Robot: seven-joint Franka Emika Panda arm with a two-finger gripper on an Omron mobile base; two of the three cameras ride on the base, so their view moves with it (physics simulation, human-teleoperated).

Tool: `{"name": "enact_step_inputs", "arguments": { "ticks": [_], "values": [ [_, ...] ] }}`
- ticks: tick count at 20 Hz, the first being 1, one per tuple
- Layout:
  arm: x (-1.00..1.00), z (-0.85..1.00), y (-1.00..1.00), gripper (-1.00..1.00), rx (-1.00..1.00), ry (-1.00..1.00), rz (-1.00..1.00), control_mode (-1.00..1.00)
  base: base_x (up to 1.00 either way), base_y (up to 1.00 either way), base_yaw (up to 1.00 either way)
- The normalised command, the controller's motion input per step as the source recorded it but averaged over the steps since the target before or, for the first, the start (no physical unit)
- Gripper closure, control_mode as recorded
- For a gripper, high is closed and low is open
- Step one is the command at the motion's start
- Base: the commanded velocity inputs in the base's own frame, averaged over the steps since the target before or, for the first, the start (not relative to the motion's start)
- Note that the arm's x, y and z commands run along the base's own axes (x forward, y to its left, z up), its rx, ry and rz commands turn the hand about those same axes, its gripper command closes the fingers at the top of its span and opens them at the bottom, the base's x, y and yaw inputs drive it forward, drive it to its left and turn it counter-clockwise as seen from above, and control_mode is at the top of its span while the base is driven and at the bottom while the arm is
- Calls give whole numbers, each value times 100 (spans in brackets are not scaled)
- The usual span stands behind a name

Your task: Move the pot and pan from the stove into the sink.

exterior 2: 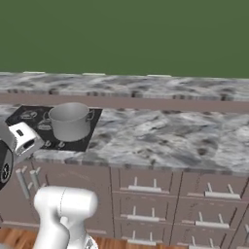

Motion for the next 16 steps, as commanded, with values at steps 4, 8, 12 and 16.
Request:
{"name": "enact_step_inputs", "arguments": {
  "ticks": [4, 8, 12, 16],
  "values": [
    [0, 0, 0, -100, 0, 0, 0, 100, 0, -13, 0],
    [0, 0, 0, -100, 0, 0, 0, 100, 4, 0, 0],
    [0, 0, 0, -100, 0, 0, 0, 100, 52, 0, 0],
    [0, 0, 0, -100, 0, 0, 0, 100, 85, 0, 0]
  ]
}}
